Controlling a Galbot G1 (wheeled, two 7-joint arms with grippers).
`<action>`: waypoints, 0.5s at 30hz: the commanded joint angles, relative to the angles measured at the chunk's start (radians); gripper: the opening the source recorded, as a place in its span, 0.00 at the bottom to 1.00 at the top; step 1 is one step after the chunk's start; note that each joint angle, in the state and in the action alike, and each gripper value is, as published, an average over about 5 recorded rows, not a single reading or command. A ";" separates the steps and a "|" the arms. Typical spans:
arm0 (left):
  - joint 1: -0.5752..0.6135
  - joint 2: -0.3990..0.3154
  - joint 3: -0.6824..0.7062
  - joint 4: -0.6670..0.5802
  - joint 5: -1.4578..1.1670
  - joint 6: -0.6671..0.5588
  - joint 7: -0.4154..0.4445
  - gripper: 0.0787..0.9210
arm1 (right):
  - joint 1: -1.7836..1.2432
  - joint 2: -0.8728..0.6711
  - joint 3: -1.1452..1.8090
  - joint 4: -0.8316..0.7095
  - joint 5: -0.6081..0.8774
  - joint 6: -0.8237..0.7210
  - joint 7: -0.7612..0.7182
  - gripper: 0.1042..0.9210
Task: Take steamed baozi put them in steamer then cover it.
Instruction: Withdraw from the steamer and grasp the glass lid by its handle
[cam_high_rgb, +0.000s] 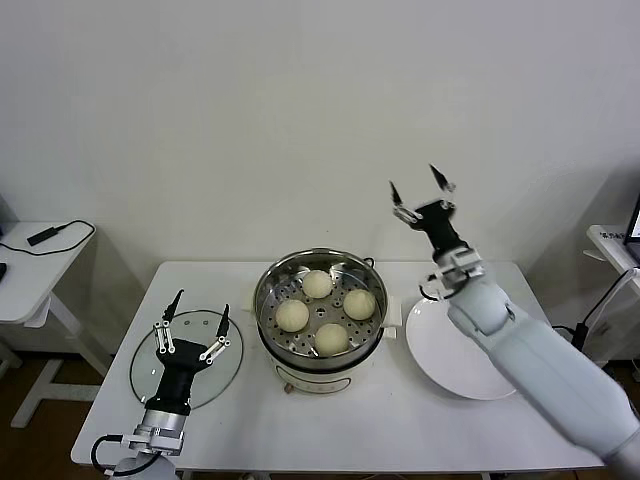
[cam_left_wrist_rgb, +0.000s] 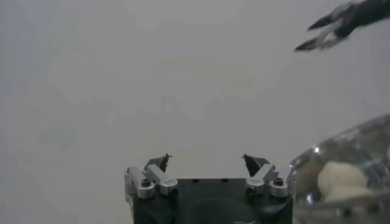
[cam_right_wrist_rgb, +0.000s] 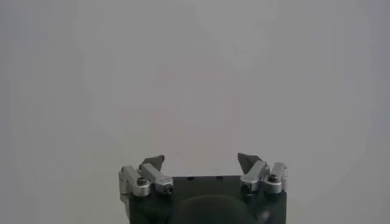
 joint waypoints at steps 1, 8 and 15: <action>0.004 0.028 -0.029 0.088 0.326 0.037 -0.050 0.88 | -0.501 0.102 0.438 0.038 -0.071 0.049 -0.002 0.88; 0.028 0.076 -0.072 0.220 0.635 0.109 -0.033 0.88 | -0.617 0.171 0.520 0.068 -0.076 0.047 -0.056 0.88; 0.001 0.079 -0.073 0.346 0.765 0.150 -0.029 0.88 | -0.682 0.215 0.545 0.092 -0.081 0.054 -0.089 0.88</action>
